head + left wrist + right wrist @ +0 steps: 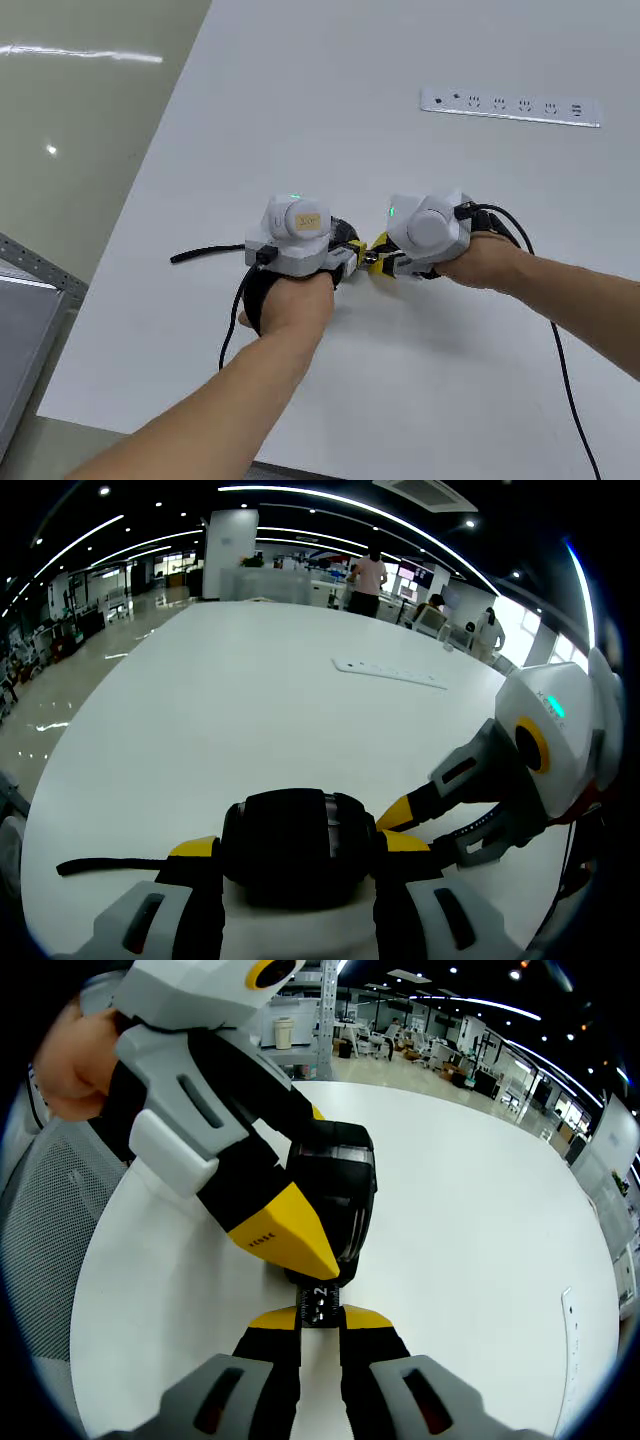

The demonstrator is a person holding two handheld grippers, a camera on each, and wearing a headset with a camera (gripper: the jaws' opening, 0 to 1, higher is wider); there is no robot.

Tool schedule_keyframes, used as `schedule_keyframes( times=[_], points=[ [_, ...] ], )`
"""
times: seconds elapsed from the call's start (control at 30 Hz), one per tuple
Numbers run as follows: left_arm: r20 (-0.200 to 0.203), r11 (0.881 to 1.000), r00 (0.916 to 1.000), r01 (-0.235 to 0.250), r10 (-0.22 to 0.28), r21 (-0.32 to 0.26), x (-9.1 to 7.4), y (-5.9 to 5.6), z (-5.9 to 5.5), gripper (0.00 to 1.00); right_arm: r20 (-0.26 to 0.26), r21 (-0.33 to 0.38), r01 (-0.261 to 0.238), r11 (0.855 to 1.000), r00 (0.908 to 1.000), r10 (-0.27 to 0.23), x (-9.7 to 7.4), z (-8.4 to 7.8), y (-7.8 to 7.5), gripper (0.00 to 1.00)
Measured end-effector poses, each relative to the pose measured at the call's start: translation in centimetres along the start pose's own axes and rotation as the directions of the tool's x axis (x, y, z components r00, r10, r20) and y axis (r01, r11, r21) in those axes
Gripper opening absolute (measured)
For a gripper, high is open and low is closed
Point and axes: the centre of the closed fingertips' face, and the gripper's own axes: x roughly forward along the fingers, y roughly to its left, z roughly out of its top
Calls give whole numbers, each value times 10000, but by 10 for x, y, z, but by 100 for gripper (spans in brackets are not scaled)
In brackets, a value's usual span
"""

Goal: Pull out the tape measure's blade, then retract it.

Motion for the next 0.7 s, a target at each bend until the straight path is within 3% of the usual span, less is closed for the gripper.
schedule_keyframes(
  times=[0.7],
  points=[
    [20,10000,10000,-6,6,-2,-1,0,-1,57,176,59,42,10000,9998,-43,4,6,0,13]
  ],
)
